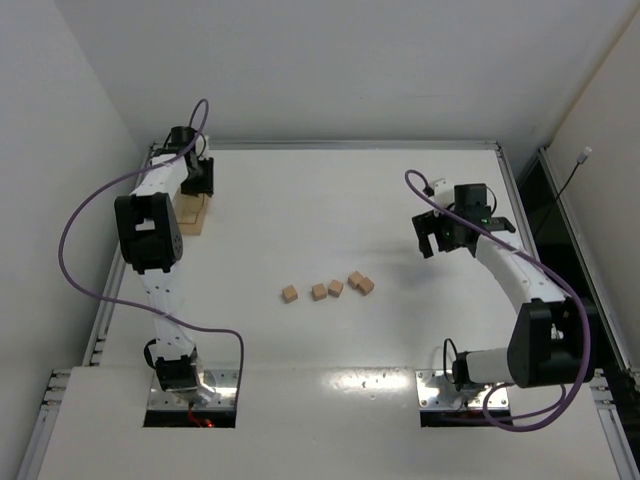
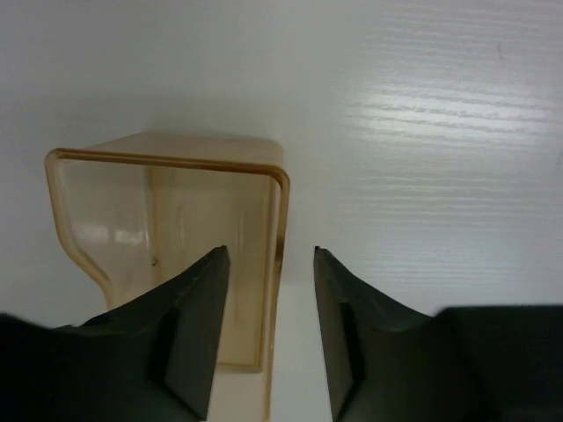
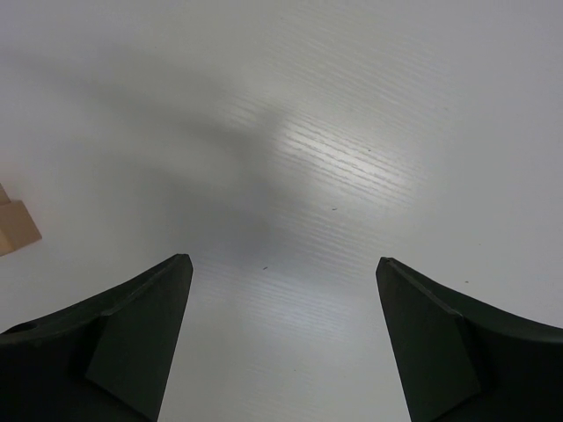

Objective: Build the wood block tower

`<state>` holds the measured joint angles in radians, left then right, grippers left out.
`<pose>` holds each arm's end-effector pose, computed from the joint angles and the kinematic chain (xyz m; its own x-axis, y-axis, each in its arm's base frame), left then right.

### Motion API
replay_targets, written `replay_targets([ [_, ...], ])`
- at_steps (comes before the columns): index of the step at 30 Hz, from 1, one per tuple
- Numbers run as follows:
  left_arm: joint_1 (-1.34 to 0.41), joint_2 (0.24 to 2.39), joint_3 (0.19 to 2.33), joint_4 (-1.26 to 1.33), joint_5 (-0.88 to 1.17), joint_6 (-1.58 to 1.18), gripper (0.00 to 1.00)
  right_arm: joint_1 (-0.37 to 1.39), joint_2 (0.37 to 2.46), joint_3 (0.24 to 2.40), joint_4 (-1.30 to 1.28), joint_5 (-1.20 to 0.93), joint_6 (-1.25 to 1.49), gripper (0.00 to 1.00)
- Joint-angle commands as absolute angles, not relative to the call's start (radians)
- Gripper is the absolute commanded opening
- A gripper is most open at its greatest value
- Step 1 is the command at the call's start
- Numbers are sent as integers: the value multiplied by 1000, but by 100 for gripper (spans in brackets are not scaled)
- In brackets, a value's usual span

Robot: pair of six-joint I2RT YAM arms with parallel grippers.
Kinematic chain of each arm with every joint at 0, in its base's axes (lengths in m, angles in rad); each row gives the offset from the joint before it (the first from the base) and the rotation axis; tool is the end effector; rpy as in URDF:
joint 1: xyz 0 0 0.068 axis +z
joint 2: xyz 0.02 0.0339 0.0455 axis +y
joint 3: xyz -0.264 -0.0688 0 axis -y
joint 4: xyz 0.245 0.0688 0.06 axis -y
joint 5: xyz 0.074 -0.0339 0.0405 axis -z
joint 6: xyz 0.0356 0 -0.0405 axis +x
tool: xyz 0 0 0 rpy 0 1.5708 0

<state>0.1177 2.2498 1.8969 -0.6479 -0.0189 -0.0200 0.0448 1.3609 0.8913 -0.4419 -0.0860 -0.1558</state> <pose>0.4921 0.0589 0.1983 -0.8334 -0.1187 -0.5398 -0.1442 0.9895 0.0051 0.2773 0.0155 0.2278 -0.7650 -0.1890 -0.6157 -0.2185 0.9754 -0.0280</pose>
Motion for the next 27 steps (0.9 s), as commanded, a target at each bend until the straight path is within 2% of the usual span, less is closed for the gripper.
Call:
replay_targets([
  [1,133,2252,1901,-643,54,-21,46,51,1362,942,-405,-118,-156,85],
  [4,144,2241,1873,-632,54,-46,64,60,1362,942,-416,-118,-156,86],
  [5,144,2226,1855,-623,54,-46,66,60,1362,942,-416,-118,-156,86],
  [8,153,2171,1798,-601,54,-57,68,80,1349,942,-416,-129,-186,86],
  [12,140,1950,1662,-462,103,-100,71,133,1318,969,-451,-149,-248,83],
  [16,69,1708,1632,-440,124,-144,73,196,1298,960,-505,-247,-351,82],
  [22,-11,1606,1686,-583,124,-166,78,314,1324,923,-544,-282,-422,80],
  [27,-31,1526,1588,-574,153,-166,78,451,1367,882,-493,-241,-355,77],
])
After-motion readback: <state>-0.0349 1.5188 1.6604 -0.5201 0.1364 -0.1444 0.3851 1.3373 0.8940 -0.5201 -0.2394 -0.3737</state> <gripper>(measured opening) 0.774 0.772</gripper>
